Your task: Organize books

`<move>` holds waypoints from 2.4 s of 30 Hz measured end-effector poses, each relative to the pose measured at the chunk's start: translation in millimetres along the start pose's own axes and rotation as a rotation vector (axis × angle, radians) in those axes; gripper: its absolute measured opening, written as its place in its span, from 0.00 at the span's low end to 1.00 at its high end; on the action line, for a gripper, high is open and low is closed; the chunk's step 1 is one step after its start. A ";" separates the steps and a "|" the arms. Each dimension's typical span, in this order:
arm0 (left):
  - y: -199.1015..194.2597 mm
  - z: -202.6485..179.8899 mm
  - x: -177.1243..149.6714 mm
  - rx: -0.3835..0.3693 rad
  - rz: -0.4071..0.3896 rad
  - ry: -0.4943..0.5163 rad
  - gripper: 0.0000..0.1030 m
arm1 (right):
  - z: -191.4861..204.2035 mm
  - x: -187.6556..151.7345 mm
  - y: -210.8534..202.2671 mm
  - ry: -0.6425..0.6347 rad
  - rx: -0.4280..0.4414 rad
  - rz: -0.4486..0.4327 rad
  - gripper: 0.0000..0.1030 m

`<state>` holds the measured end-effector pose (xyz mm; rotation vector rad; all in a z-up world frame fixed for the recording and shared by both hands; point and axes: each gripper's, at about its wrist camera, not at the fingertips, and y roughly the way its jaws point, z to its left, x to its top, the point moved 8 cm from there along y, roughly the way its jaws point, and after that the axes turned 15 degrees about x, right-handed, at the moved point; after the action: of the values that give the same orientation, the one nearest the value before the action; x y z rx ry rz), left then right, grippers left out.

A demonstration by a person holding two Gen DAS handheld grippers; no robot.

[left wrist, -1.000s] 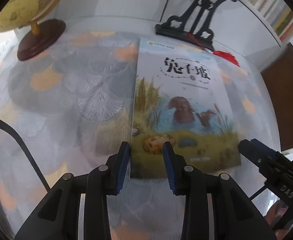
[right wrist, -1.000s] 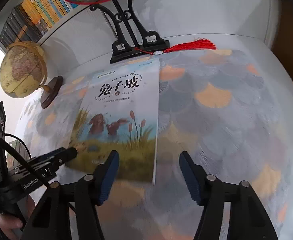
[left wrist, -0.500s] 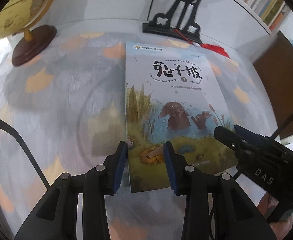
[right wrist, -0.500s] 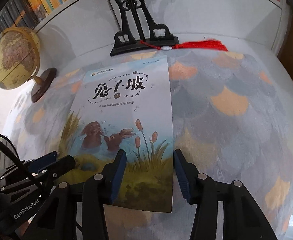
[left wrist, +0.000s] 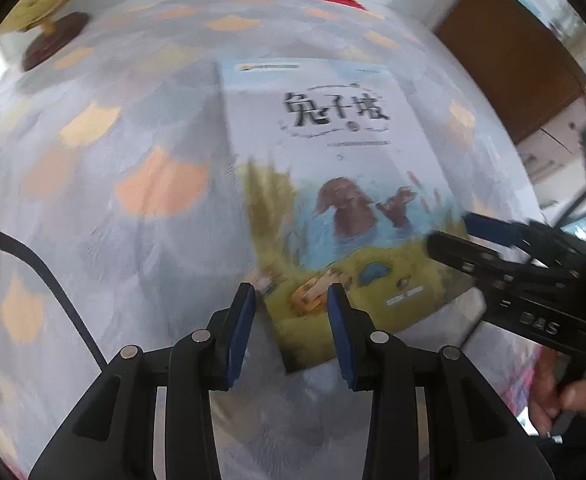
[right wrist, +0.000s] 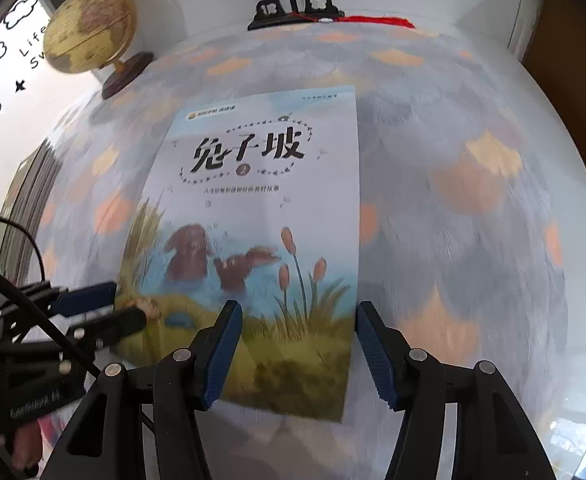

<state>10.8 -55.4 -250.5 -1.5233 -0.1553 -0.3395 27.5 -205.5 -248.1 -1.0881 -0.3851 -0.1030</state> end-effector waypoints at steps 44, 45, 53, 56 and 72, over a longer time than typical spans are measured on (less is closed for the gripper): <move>-12.0 -35.2 55.9 -0.646 0.181 -0.355 0.19 | -39.5 16.4 -11.1 0.533 0.790 -0.152 0.31; -4.7 -36.6 50.5 -0.583 0.194 -0.322 0.19 | -35.7 19.0 -10.9 0.491 0.747 -0.150 0.28; -9.1 -61.9 38.4 -0.103 0.006 0.043 0.20 | 11.7 20.7 3.4 -0.057 0.273 -0.012 0.27; -21.9 -64.1 37.7 -0.083 -0.044 0.056 0.19 | 26.2 18.8 0.7 -0.153 0.206 -0.019 0.27; -83.8 18.2 -0.1 -0.034 -0.159 -0.007 0.19 | 126.7 -5.3 -14.0 -0.447 0.145 -0.076 0.27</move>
<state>-13.5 -38.4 -170.0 -1.5499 -0.2784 -0.4658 -13.4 -101.3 -186.9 -0.9487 -0.8234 0.1031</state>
